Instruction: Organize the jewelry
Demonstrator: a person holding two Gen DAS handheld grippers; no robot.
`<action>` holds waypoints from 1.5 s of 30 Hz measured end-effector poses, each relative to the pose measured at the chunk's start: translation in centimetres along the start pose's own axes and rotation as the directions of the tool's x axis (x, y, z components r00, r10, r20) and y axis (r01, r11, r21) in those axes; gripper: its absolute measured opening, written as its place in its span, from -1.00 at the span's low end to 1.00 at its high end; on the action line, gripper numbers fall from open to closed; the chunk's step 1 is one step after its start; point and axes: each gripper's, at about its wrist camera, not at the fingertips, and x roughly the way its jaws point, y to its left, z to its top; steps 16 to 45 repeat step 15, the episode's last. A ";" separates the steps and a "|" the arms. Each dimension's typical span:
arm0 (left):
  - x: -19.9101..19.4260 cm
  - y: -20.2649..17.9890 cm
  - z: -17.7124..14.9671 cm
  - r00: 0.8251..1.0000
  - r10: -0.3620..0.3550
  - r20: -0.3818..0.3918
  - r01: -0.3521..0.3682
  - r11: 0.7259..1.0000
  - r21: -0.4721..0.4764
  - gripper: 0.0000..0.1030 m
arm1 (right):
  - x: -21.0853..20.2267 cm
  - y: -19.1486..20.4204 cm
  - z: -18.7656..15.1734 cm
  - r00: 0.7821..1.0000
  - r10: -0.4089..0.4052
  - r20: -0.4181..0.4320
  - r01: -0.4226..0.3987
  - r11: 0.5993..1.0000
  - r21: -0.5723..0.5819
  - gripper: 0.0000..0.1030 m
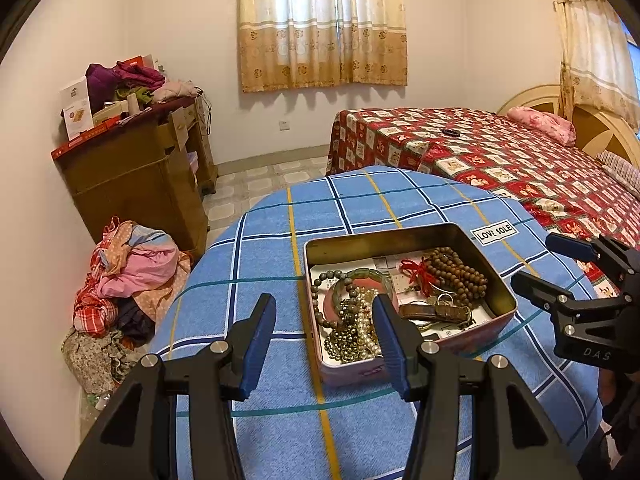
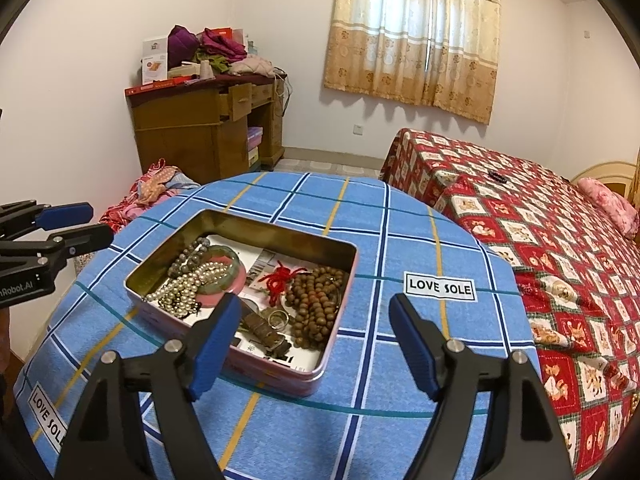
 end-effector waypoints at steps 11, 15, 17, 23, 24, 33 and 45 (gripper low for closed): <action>-0.2 0.1 -0.1 0.999 0.039 0.020 -0.040 0.999 0.011 0.55 | 0.2 -0.3 -0.4 1.000 -0.001 -0.007 0.001 1.000 0.003 0.57; -0.1 0.2 -0.2 0.999 0.037 0.020 -0.038 0.999 0.006 0.55 | 0.3 -0.4 -0.6 1.000 -0.005 -0.009 0.005 1.000 0.003 0.60; -0.1 0.2 -0.2 0.999 0.037 0.020 -0.038 0.999 0.006 0.55 | 0.3 -0.4 -0.6 1.000 -0.005 -0.009 0.005 1.000 0.003 0.60; -0.1 0.2 -0.2 0.999 0.037 0.020 -0.038 0.999 0.006 0.55 | 0.3 -0.4 -0.6 1.000 -0.005 -0.009 0.005 1.000 0.003 0.60; -0.1 0.2 -0.2 0.999 0.037 0.020 -0.038 0.999 0.006 0.55 | 0.3 -0.4 -0.6 1.000 -0.005 -0.009 0.005 1.000 0.003 0.60; -0.1 0.2 -0.2 0.999 0.037 0.020 -0.038 0.999 0.006 0.55 | 0.3 -0.4 -0.6 1.000 -0.005 -0.009 0.005 1.000 0.003 0.60; -0.1 0.2 -0.2 0.999 0.037 0.020 -0.038 0.999 0.006 0.55 | 0.3 -0.4 -0.6 1.000 -0.005 -0.009 0.005 1.000 0.003 0.60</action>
